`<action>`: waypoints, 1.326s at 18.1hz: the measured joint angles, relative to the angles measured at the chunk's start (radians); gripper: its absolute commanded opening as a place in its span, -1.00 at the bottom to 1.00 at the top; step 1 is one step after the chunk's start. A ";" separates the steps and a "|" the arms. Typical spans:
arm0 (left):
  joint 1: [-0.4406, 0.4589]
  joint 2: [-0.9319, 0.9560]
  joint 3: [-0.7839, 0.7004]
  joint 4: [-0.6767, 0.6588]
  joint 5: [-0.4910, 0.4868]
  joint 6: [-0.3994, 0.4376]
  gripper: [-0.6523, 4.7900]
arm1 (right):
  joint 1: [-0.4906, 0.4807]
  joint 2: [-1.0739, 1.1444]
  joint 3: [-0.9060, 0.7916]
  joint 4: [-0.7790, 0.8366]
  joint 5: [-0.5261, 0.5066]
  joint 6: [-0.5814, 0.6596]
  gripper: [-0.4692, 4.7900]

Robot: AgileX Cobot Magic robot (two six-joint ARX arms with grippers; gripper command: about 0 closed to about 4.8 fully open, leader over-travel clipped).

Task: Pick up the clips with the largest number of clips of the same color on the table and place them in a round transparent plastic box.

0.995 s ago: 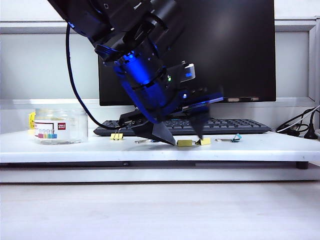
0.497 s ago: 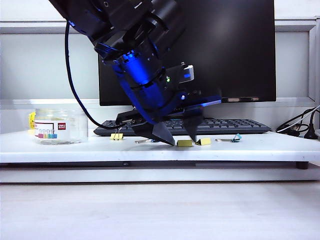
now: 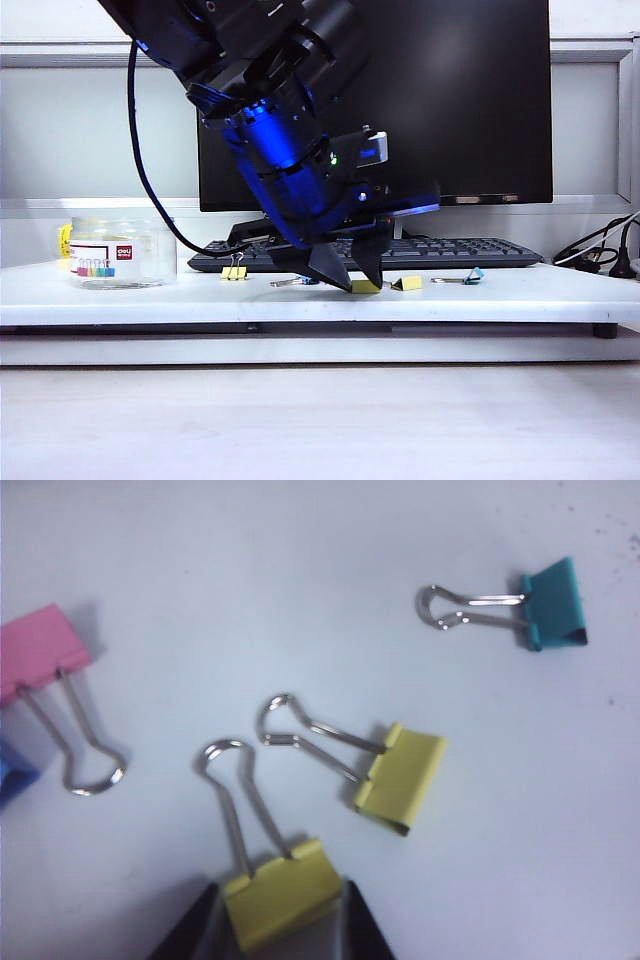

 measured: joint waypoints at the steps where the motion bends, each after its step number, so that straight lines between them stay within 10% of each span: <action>1: 0.000 0.000 0.000 0.000 0.000 0.003 -0.36 | 0.000 0.000 0.000 0.000 0.000 0.000 -0.83; 24: 0.073 -0.076 0.146 -0.388 -0.055 0.170 -0.35 | 0.000 0.000 0.000 -0.014 0.000 -0.015 -0.83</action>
